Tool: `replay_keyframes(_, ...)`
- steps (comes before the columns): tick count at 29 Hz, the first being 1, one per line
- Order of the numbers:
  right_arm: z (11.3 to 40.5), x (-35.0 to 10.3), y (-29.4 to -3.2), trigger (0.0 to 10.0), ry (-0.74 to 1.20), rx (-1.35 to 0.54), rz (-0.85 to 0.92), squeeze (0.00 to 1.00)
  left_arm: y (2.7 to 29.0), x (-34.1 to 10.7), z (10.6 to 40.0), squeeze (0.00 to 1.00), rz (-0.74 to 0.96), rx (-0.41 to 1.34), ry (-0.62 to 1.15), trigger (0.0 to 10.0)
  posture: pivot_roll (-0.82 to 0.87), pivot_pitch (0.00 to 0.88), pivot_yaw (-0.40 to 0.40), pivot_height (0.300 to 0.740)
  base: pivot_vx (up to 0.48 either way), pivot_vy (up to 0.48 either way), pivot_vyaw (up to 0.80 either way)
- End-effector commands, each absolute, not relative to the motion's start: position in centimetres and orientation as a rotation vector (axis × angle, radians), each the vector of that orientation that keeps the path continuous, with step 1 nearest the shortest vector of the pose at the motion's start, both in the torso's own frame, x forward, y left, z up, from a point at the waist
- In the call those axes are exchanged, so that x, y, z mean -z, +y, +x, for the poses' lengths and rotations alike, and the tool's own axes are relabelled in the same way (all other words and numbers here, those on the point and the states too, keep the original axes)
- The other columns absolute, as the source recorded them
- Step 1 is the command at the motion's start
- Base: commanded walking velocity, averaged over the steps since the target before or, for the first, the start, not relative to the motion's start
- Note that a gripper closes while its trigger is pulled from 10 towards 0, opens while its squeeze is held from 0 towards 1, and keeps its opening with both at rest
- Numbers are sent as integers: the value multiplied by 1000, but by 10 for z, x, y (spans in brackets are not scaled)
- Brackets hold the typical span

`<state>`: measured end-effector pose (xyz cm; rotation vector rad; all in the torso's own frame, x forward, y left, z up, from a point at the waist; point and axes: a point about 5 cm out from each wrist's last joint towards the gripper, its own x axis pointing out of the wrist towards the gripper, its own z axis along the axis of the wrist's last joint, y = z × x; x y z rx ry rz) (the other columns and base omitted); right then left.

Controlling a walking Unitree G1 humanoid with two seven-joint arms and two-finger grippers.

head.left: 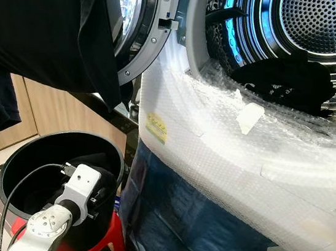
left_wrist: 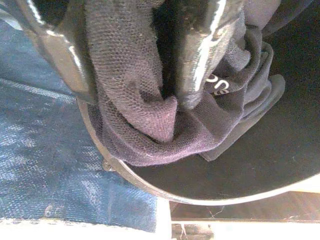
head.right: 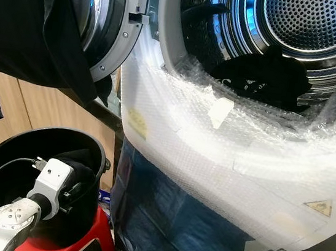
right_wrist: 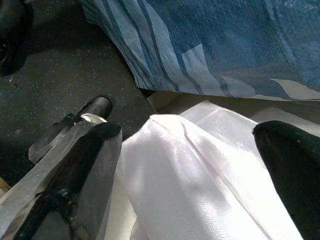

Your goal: Clothes washing

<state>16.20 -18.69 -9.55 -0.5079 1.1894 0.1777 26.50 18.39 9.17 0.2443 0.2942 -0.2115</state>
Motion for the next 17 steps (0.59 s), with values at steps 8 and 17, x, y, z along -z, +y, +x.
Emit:
replay_keyframes(8, 159, 96, -190, 10000, 1202, -165, -503, 0, 186, -105, 268, 0, 228, 163, 238, 0, 357, 36, -70, 740, 0, 0, 0)
replay_keyframes(17, 160, 96, -191, 10000, 1199, -171, -509, 0, 174, -177, 264, 0, 312, 393, -2, 0, 373, 29, -70, 740, 0, 0, 0)
